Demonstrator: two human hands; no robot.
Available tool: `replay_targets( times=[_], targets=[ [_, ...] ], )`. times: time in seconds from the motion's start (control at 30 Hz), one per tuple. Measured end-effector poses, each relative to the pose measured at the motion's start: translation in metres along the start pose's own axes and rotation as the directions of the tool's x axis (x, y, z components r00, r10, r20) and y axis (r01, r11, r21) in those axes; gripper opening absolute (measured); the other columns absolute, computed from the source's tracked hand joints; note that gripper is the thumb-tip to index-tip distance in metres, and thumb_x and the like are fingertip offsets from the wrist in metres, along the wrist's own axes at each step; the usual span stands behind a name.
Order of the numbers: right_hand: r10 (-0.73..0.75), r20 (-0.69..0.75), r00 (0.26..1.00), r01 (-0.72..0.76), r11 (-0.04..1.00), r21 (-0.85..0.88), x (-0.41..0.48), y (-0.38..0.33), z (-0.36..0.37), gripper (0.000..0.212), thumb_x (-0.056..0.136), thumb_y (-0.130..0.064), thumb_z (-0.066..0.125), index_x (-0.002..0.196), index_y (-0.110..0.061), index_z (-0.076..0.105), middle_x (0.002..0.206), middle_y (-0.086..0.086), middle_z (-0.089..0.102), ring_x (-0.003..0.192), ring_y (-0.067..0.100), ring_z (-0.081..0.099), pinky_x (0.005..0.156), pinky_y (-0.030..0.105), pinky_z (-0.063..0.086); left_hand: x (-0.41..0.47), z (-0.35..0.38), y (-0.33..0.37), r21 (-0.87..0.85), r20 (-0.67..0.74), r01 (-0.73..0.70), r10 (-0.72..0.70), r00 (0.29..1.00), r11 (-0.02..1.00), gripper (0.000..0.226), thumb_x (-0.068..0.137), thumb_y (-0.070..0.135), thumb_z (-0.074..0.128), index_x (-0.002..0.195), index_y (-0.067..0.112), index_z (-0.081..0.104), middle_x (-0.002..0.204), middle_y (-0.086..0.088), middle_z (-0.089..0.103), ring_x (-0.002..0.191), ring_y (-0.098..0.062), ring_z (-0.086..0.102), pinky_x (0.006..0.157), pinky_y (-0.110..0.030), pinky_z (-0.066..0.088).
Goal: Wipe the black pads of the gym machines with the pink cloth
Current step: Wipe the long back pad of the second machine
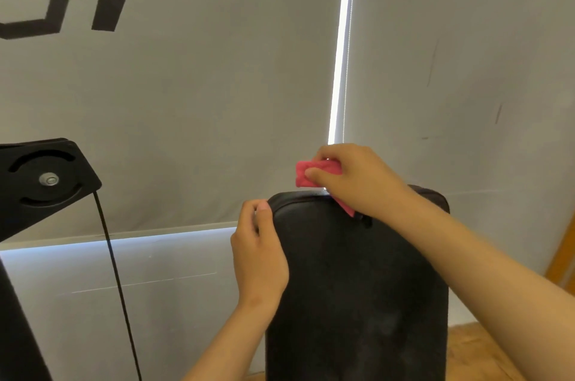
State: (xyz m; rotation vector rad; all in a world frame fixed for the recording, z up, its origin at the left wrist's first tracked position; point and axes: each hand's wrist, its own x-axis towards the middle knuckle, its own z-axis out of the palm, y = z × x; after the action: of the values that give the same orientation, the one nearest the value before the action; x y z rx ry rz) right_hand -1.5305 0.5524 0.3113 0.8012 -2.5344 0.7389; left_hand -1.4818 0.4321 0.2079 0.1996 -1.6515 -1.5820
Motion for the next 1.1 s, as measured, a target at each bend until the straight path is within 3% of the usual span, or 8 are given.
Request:
replay_targets(
  times=[0.17,0.3,0.5,0.63,0.73,0.83,1.0,1.1],
  targets=[
    [-0.097,0.051,0.994,0.098,0.995,-0.01,-0.014,-0.022,0.015,0.018,0.092,-0.038,0.057,0.095,-0.021,0.063,0.093,-0.002,0.061,0.086,0.016,0.056,0.08,0.039,0.049,0.0,-0.001,0.001,-0.021,0.015,0.019,-0.019,1.0,1.0,0.032,0.102,0.026,0.033,0.081,0.014,0.054,0.062,0.007,0.053,0.058,0.001,0.049,0.052,-0.008,0.039],
    [-0.05,-0.006,0.999,0.049,0.998,-0.05,-0.025,0.011,-0.004,0.015,0.091,-0.037,0.059,0.089,-0.022,0.061,0.083,-0.008,0.054,0.082,0.014,0.053,0.077,0.036,0.048,0.0,-0.001,0.001,0.005,-0.013,0.017,-0.017,1.0,1.0,0.03,0.102,0.022,0.033,0.087,0.011,0.057,0.072,-0.001,0.055,0.061,0.004,0.05,0.054,-0.005,0.038],
    [0.112,-0.129,0.985,-0.133,0.976,-0.17,-0.036,0.063,-0.03,0.018,0.09,-0.034,0.061,0.087,-0.017,0.06,0.084,0.003,0.056,0.078,0.02,0.052,0.064,0.033,0.038,-0.001,0.0,0.0,0.016,-0.009,0.021,-0.021,1.0,1.0,0.031,0.103,0.021,0.033,0.089,0.01,0.058,0.074,0.001,0.056,0.062,0.007,0.049,0.054,-0.003,0.038],
    [0.191,-0.169,0.967,-0.216,0.966,-0.146,-0.038,0.08,-0.04,0.016,0.091,-0.032,0.06,0.084,-0.017,0.062,0.078,0.003,0.063,0.071,0.017,0.055,0.06,0.031,0.038,0.0,0.001,-0.002,0.02,-0.02,0.014,-0.014,1.0,1.0,0.032,0.102,0.022,0.032,0.088,0.01,0.058,0.074,-0.002,0.056,0.061,0.005,0.049,0.052,-0.005,0.038],
    [0.123,-0.24,0.963,-0.126,0.992,0.0,-0.028,0.057,-0.028,0.015,0.092,-0.03,0.059,0.086,-0.017,0.064,0.075,0.003,0.066,0.071,0.015,0.059,0.066,0.032,0.044,0.0,0.001,-0.003,0.023,-0.021,0.003,-0.003,1.0,1.0,0.031,0.102,0.021,0.032,0.087,0.01,0.058,0.075,-0.002,0.056,0.061,0.005,0.048,0.052,-0.005,0.037],
    [0.029,-0.176,0.984,-0.025,0.999,0.024,-0.015,0.028,-0.011,0.019,0.092,-0.034,0.059,0.094,-0.017,0.067,0.086,0.0,0.064,0.081,0.016,0.059,0.073,0.032,0.047,-0.001,0.002,-0.001,0.018,-0.021,0.002,-0.001,1.0,1.0,0.031,0.102,0.019,0.033,0.089,0.008,0.058,0.076,0.0,0.056,0.064,0.008,0.05,0.054,-0.002,0.037],
    [0.024,-0.051,0.998,-0.027,0.998,-0.06,-0.019,0.039,-0.005,0.03,0.096,-0.038,0.052,0.116,-0.019,0.065,0.099,0.004,0.058,0.092,0.017,0.053,0.082,0.03,0.044,0.0,0.001,-0.002,0.019,-0.01,0.003,-0.002,1.0,1.0,0.031,0.103,0.019,0.032,0.09,0.007,0.058,0.078,0.001,0.056,0.064,0.008,0.05,0.055,-0.002,0.037],
    [0.043,-0.043,0.998,-0.047,0.995,-0.087,-0.023,0.052,-0.016,0.029,0.096,-0.036,0.053,0.116,-0.02,0.067,0.092,0.003,0.056,0.087,0.016,0.052,0.075,0.027,0.04,0.0,0.001,-0.001,0.021,-0.01,0.012,-0.012,1.0,1.0,0.032,0.103,0.019,0.032,0.09,0.008,0.058,0.078,0.001,0.056,0.063,0.009,0.049,0.054,-0.002,0.037]
  ],
)
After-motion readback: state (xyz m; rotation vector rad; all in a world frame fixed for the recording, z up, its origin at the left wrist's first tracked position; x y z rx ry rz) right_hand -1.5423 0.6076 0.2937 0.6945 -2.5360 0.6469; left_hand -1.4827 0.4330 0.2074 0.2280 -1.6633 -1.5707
